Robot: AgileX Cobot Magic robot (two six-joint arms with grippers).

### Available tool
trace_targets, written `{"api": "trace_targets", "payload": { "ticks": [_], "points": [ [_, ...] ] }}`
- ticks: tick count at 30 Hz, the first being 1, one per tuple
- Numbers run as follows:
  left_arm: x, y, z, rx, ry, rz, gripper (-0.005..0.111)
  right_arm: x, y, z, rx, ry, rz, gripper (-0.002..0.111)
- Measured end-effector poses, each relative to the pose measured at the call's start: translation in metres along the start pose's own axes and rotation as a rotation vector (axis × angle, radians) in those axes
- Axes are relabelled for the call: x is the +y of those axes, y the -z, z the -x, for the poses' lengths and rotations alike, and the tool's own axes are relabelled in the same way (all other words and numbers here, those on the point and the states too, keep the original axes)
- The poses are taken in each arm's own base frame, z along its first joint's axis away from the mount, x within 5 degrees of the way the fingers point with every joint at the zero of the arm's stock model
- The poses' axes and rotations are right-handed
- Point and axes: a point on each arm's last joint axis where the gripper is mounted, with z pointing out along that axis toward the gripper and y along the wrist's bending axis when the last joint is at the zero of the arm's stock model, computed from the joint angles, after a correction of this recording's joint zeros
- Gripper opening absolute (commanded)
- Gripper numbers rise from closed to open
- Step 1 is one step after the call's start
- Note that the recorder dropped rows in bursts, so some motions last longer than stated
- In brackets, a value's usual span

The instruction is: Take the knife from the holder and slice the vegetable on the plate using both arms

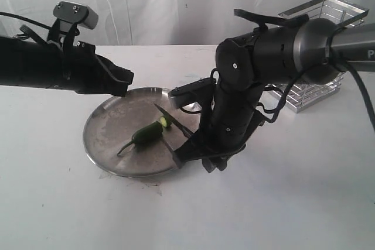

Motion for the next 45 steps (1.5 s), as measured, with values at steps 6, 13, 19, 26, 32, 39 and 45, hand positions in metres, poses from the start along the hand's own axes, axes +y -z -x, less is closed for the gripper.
{"api": "trace_targets", "payload": {
  "ticks": [6, 13, 19, 26, 32, 39, 45],
  "points": [
    [0.007, -0.018, -0.014, 0.038, -0.038, -0.011, 0.0, 0.015, -0.005, -0.01, -0.016, -0.038, 0.012, 0.0],
    [0.014, -0.039, -0.021, 0.04, -0.035, -0.041, 0.0, 0.024, -0.015, -0.014, -0.059, -0.059, 0.021, 0.0],
    [0.013, -0.04, -0.011, 0.003, -0.039, -0.064, 0.0, 0.024, -0.014, -0.012, -0.083, -0.063, 0.023, 0.0],
    [0.011, -0.04, -0.01, -0.001, -0.014, -0.08, 0.0, 0.024, -0.014, -0.012, -0.084, -0.061, 0.022, 0.0],
    [-0.001, -0.038, -0.013, 0.035, 0.064, -0.221, 0.0, 0.024, -0.014, -0.012, -0.086, -0.017, 0.019, 0.0],
    [-0.008, -0.036, -0.014, 0.053, 0.089, -0.296, 0.0, 0.024, -0.014, -0.011, -0.096, 0.015, 0.018, 0.0],
    [-0.007, -0.046, -0.023, 0.085, 0.191, -0.328, 0.0, 0.024, -0.014, -0.011, -0.097, 0.035, 0.017, 0.0]
  ]
}}
